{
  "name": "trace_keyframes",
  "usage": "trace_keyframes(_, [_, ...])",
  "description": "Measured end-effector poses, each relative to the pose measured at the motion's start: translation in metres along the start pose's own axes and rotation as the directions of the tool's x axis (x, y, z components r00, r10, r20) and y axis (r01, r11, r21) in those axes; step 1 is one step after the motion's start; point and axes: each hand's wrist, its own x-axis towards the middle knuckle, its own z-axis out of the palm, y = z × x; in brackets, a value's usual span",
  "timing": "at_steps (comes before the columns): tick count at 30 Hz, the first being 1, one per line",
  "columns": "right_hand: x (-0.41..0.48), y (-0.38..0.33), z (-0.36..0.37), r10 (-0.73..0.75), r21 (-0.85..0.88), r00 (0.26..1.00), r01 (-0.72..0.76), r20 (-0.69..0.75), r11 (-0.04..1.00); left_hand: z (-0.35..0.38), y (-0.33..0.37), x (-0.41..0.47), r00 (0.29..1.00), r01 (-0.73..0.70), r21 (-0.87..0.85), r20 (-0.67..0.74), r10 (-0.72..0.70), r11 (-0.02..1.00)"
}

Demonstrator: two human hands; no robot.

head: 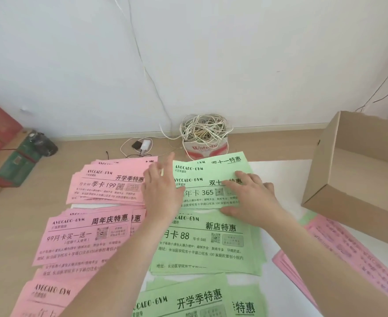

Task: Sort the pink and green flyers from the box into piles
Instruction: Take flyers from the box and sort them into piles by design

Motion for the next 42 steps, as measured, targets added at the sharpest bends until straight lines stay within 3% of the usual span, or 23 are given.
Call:
trace_keyframes(1, [0.000, 0.000, -0.001, -0.006, -0.008, 1.000, 0.006, 0.000, 1.000, -0.002, 0.002, -0.001, 0.996, -0.091, 0.071, 0.008, 0.091, 0.993])
trace_keyframes(3, [0.001, -0.001, -0.003, -0.018, -0.017, 1.000, 0.018, -0.001, 1.000, -0.004, 0.005, -0.003, 0.947, -0.278, 0.062, 0.185, 0.262, 0.959])
trace_keyframes(5, [-0.003, -0.004, -0.007, -0.033, -0.029, 0.999, 0.032, -0.027, 0.999, 0.000, 0.005, -0.007, 0.867, -0.329, 0.018, 0.401, 0.295, 0.944])
trace_keyframes(6, [-0.008, -0.007, -0.008, -0.045, -0.038, 0.998, 0.043, -0.046, 0.998, 0.000, 0.005, -0.009, 0.847, -0.326, 0.005, 0.445, 0.289, 0.946])
trace_keyframes(9, [-0.040, -0.018, -0.009, -0.157, -0.053, 0.985, 0.154, -0.070, 0.987, -0.010, 0.007, -0.016, 0.867, -0.294, -0.094, 0.392, 0.307, 0.951])
trace_keyframes(12, [-0.082, -0.030, 0.004, -0.262, -0.051, 0.965, 0.263, 0.033, 0.963, -0.041, 0.011, -0.043, 0.865, -0.306, -0.177, 0.358, 0.351, 0.935])
trace_keyframes(16, [-0.130, -0.037, 0.009, -0.162, -0.030, 0.981, 0.166, 0.110, 0.986, -0.076, 0.004, -0.112, 0.701, -0.448, -0.115, 0.571, 0.428, 0.887])
trace_keyframes(19, [-0.166, -0.051, 0.013, -0.043, 0.042, 0.991, 0.038, 0.129, 0.998, -0.080, -0.007, -0.149, 0.651, -0.488, -0.059, 0.640, 0.408, 0.871])
trace_keyframes(26, [-0.224, -0.081, 0.052, 0.163, -0.031, 0.962, -0.161, 0.220, 0.987, -0.073, -0.024, -0.207, 0.566, -0.583, -0.045, 0.693, 0.445, 0.811])
trace_keyframes(29, [-0.233, -0.086, 0.063, 0.192, -0.037, 0.967, -0.188, 0.169, 0.981, -0.066, -0.022, -0.213, 0.551, -0.621, -0.064, 0.672, 0.494, 0.781])
trace_keyframes(36, [-0.248, -0.077, 0.075, 0.228, 0.171, 0.971, -0.237, 0.068, 0.956, -0.052, -0.012, -0.221, 0.500, -0.657, -0.196, 0.609, 0.616, 0.728])
trace_keyframes(42, [-0.261, -0.058, 0.080, 0.211, 0.175, 0.976, -0.199, -0.053, 0.964, -0.044, 0.003, -0.224, 0.525, -0.628, -0.242, 0.569, 0.633, 0.740])
